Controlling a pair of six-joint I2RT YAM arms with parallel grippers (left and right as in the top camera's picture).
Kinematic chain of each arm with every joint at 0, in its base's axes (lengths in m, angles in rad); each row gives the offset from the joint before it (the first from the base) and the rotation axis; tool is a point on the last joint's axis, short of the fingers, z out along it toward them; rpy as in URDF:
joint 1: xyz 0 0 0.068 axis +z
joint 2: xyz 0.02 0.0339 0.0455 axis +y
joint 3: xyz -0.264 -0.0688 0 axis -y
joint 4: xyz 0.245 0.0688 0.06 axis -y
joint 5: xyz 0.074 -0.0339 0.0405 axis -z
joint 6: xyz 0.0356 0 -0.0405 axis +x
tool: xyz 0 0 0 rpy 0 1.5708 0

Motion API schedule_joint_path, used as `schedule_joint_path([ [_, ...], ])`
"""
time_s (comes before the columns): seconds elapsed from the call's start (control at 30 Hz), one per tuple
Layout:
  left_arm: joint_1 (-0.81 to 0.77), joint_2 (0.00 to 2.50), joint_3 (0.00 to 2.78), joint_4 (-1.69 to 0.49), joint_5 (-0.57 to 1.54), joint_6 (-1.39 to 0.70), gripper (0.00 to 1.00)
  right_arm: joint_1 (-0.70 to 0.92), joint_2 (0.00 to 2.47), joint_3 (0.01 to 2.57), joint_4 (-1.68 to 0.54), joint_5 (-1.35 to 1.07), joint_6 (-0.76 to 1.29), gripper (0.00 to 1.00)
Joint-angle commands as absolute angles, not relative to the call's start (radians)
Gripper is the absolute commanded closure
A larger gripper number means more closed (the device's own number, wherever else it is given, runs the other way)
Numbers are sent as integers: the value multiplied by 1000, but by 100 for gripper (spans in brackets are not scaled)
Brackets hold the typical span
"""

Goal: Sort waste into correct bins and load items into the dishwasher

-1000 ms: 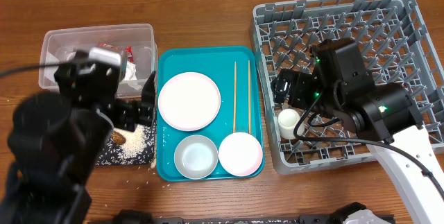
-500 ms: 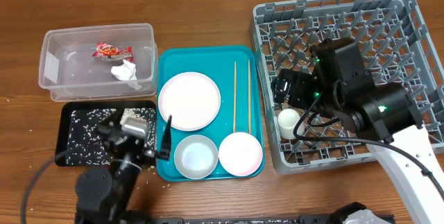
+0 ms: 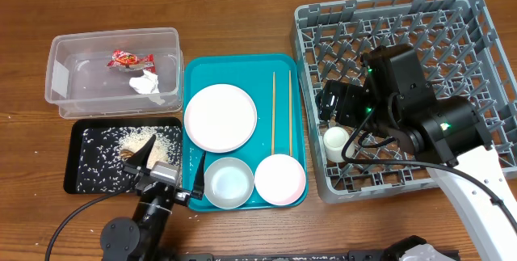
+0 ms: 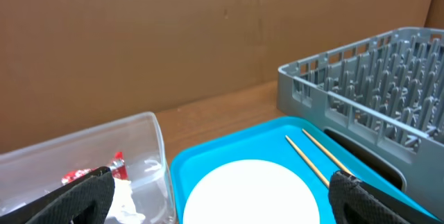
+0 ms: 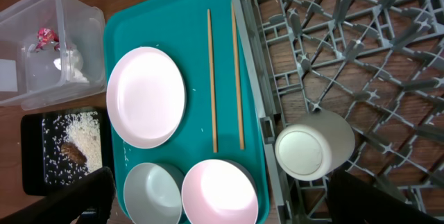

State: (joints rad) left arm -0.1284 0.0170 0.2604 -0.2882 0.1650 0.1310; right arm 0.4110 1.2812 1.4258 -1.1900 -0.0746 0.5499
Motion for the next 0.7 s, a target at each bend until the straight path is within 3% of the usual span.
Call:
schedule_joint_path([
  [0.0,-122,3,212,-282,186,130,0,408,1278,1426,-1186,-76,551,0],
  [0.2,-123,4,73,-252,182,130,0,408,1278,1426,-1186,-76,551,0],
  [0.67,-125,7,61,-197,176,134,0,408,1278,1426,-1186,-76,551,0],
])
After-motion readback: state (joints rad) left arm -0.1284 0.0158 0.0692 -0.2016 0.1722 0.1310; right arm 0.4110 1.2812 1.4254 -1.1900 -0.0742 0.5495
